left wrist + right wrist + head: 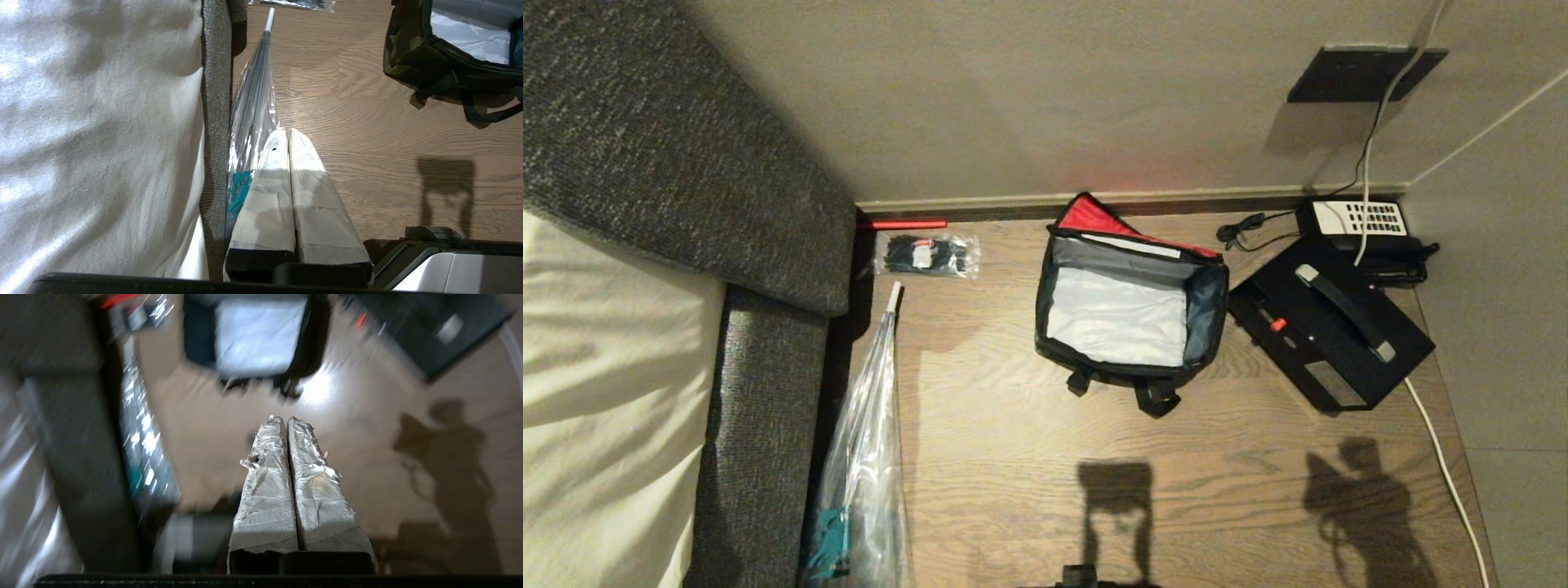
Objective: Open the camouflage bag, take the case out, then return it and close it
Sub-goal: Grip the handle again
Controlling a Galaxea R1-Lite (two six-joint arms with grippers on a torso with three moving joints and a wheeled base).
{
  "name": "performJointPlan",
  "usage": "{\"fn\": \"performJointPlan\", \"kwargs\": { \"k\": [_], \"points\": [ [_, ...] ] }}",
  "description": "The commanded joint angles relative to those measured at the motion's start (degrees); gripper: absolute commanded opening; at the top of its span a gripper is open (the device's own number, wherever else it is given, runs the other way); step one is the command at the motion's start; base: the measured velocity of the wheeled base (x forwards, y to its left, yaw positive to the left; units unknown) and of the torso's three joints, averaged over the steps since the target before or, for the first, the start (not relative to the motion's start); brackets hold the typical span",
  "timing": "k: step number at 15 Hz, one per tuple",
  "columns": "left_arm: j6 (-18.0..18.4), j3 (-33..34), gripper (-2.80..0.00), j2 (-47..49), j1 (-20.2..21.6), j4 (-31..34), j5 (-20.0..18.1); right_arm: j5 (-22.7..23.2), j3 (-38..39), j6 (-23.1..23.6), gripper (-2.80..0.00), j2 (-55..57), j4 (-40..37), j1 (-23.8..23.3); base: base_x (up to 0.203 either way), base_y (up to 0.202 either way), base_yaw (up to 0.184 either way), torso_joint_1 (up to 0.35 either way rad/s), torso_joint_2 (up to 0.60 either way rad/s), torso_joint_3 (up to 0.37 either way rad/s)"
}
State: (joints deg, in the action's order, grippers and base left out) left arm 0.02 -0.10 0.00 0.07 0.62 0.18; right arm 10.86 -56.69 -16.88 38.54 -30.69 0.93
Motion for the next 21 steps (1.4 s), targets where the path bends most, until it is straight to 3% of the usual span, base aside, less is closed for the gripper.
{"fn": "performJointPlan", "kwargs": {
  "k": [1, 4, 7, 8, 10, 13, 15, 18, 20, 21],
  "points": [
    [-0.02, 0.01, -2.80, 0.00, 0.01, -0.01, -0.01, -3.70, -1.90, -0.50, -2.80, 20.57, 6.67, 0.25, 0.000, 0.000, 0.000, 0.000, 0.00, 0.000],
    [-0.02, 0.01, -2.80, 0.00, 0.01, -0.01, -0.01, -6.79, 0.39, -4.47, -2.80, 34.25, 13.80, 0.35, 0.000, 0.000, 0.000, 0.000, 0.00, 0.000],
    [-0.02, 0.01, -2.80, 0.00, 0.01, -0.01, -0.01, -1.99, 4.58, -8.40, -2.80, 44.33, 22.78, 0.25, 0.000, 0.000, 0.000, 0.000, 0.00, 0.000],
    [-0.02, 0.01, -2.80, 0.00, 0.01, -0.01, -0.01, -1.17, 4.46, -8.44, 0.00, 47.50, 26.24, 0.14, 0.000, 0.000, 0.000, 0.000, 0.00, 0.000],
    [-0.02, 0.01, -2.80, 0.00, 0.01, -0.01, -0.01, -0.82, 2.24, -4.50, 0.00, 52.86, 33.07, -1.00, 0.000, 0.000, 0.000, 0.000, 0.00, 0.000],
    [-0.02, 0.01, -2.80, 0.00, 0.01, -0.01, -0.01, -6.34, -0.63, 13.13, 0.00, 61.54, 37.13, -3.88, 0.000, 0.000, 0.000, 0.000, 0.00, 0.000],
    [-0.02, 0.01, -2.80, 0.00, 0.01, -0.01, -0.01, -16.11, -0.80, 21.89, 0.00, 66.42, 42.66, -4.33, 0.000, 0.000, 0.000, 0.000, 0.00, 0.000],
    [-0.02, 0.01, -2.80, 0.00, 0.01, -0.01, -0.01, -33.05, 0.20, 34.54, 0.00, 72.49, 57.60, -2.69, 0.000, 0.000, 0.000, 0.000, 0.00, 0.000],
    [-0.02, 0.01, -2.80, 0.00, 0.01, -0.01, -0.01, -39.54, 0.75, 39.57, 0.00, 75.66, 68.85, -0.61, 0.000, 0.000, 0.000, 0.000, 0.00, 0.000],
    [-0.02, 0.01, -2.80, 0.00, 0.01, -0.01, -0.01, -43.16, 1.12, 46.03, 0.00, 76.61, 73.88, -0.31, 0.000, 0.000, 0.000, 0.000, 0.00, 0.000]
  ]
}}
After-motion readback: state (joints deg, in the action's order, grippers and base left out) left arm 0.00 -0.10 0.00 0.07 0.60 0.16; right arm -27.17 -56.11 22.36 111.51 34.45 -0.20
